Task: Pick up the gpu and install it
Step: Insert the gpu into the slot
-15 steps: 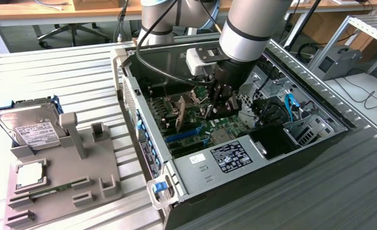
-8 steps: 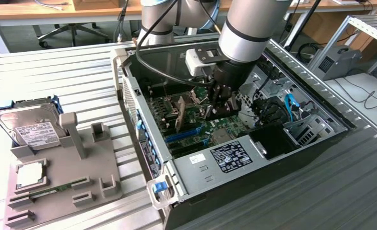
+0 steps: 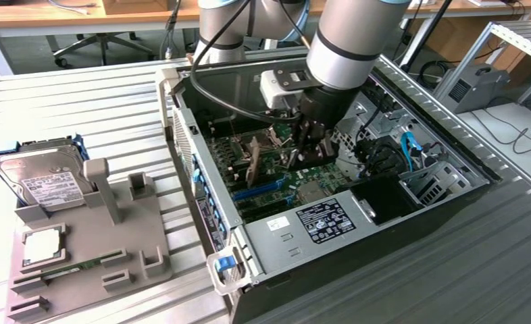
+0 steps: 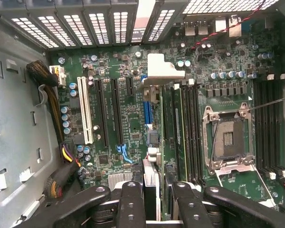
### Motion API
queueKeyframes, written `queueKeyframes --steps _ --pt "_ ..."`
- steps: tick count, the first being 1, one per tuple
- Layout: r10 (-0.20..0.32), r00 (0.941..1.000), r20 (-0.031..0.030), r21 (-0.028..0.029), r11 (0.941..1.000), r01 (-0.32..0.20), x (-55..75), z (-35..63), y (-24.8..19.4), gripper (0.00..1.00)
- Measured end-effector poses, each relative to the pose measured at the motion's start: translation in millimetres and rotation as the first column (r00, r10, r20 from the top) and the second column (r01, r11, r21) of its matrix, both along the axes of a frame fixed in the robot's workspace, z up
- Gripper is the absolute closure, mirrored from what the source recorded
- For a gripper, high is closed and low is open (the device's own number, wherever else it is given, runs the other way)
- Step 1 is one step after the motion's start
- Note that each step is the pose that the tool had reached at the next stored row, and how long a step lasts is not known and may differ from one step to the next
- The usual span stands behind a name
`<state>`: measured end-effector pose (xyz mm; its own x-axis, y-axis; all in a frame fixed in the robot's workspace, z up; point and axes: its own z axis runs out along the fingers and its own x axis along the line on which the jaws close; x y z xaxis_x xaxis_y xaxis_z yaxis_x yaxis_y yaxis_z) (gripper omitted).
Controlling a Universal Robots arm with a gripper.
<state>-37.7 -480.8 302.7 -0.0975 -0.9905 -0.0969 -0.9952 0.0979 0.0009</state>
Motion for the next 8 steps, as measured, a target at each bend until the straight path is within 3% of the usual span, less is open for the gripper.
queueKeyframes --steps 8 --pt "0.0 1.0 0.0 0.0 1.0 0.0 -1.2 -1.5 -0.2 0.72"
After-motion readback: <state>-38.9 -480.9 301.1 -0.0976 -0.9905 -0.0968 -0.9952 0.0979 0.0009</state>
